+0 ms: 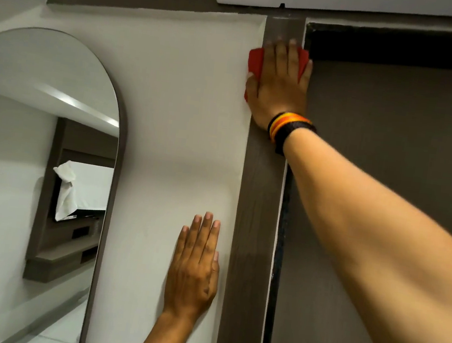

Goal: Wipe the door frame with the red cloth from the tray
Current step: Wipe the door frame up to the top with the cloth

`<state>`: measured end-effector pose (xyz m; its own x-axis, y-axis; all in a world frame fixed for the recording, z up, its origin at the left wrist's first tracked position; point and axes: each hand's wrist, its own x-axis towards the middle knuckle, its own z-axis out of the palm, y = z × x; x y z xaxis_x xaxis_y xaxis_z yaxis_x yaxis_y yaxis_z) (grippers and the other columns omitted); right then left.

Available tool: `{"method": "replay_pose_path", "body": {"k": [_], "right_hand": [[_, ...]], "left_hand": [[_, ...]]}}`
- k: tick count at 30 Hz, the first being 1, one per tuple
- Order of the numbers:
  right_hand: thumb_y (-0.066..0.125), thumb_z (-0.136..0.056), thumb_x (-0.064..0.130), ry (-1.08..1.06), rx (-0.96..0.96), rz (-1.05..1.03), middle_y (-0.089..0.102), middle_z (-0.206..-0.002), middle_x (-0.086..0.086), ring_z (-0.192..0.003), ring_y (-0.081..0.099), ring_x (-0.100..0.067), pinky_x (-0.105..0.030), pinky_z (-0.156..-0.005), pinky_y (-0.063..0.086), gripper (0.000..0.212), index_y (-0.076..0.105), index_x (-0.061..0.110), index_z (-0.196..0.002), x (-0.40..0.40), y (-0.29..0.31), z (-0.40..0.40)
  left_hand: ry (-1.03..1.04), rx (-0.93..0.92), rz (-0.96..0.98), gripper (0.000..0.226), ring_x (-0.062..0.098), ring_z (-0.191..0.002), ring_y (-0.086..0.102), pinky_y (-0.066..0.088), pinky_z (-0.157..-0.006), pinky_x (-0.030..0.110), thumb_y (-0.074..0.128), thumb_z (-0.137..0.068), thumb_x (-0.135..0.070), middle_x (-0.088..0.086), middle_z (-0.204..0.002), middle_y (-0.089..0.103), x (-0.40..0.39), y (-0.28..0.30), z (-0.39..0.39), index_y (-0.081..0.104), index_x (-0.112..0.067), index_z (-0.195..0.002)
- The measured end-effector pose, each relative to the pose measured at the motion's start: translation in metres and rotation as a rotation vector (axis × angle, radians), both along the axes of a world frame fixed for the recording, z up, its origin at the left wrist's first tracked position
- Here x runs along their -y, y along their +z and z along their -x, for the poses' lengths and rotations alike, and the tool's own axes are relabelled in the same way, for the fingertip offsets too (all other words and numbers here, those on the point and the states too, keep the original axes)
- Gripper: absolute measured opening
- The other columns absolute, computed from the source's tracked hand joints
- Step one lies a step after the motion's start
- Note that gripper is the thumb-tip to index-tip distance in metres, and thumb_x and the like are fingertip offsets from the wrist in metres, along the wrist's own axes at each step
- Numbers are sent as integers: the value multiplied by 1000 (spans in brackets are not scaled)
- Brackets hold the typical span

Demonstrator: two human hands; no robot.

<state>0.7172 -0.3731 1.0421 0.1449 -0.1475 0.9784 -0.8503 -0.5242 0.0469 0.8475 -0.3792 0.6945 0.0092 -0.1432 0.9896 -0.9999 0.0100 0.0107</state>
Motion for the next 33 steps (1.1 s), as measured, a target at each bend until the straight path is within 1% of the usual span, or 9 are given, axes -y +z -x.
{"method": "replay_pose_path", "body": {"k": [6,10,15,19,22,25,27,29,33], "right_hand": [[29,-101,47,64,17,-28,10,-172,-10,-160,4,-29,-63,-126,6,71,15,15,-163,-2,-159,4],[30,-103,49,69,33,-138,5,-173,-10,-160,2,-31,-64,-126,6,72,11,14,-163,-11,-289,3],[50,-97,36,99,-21,-369,4,-172,-13,-159,9,-36,-70,-121,18,79,15,9,-162,-33,-396,12],[37,-101,50,228,-126,-550,-19,-171,-5,-160,-9,-27,-62,-126,1,83,-9,18,-162,-54,-436,30],[46,-96,63,476,43,-653,-30,-168,8,-157,-21,-12,-47,-127,-5,98,-20,29,-160,-73,-458,72],[75,-87,41,765,470,-973,17,-171,2,-153,30,-10,-37,-122,34,95,18,28,-161,-102,-465,127],[78,-84,7,919,661,-1108,72,-131,-7,-117,69,-12,-21,-92,58,51,61,18,-132,-118,-478,166],[72,-83,-10,885,738,-1140,82,-97,2,-96,76,-12,-13,-75,58,34,72,11,-109,-133,-501,208],[72,-85,-6,737,892,-1242,81,-101,-3,-90,74,-16,-14,-78,60,31,72,5,-114,-171,-571,299]], "left_hand": [[-295,-242,21,53,23,-154,39,31,-129,38,31,-107,-27,7,-162,48,-32,14,19,46,-10,-155],[-520,-541,-32,53,4,-124,55,40,-101,2,31,-107,-45,-2,-138,63,-67,14,42,58,-20,-145],[-631,-692,-348,31,15,-113,69,58,-100,36,57,-106,-33,1,-122,71,-97,-36,62,69,-19,-130],[-600,-860,-437,18,20,-109,71,60,-97,38,62,-103,-22,3,-114,74,-119,-65,68,72,-15,-116],[-617,-847,-457,13,20,-104,72,61,-93,41,64,-100,-14,2,-108,75,-137,-79,75,73,-14,-110],[-703,-793,-504,15,14,-98,73,60,-90,38,65,-97,-7,-2,-102,77,-157,-93,96,75,-17,-104],[-746,-749,-591,16,11,-97,72,59,-91,33,65,-97,-8,-5,-100,77,-169,-110,122,76,-18,-101],[-784,-729,-677,14,14,-98,72,56,-93,32,65,-97,-8,-1,-100,77,-175,-133,158,76,-15,-100],[-812,-749,-914,11,23,-98,71,54,-92,35,67,-95,-12,10,-103,78,-183,-197,244,76,-9,-101]]}}
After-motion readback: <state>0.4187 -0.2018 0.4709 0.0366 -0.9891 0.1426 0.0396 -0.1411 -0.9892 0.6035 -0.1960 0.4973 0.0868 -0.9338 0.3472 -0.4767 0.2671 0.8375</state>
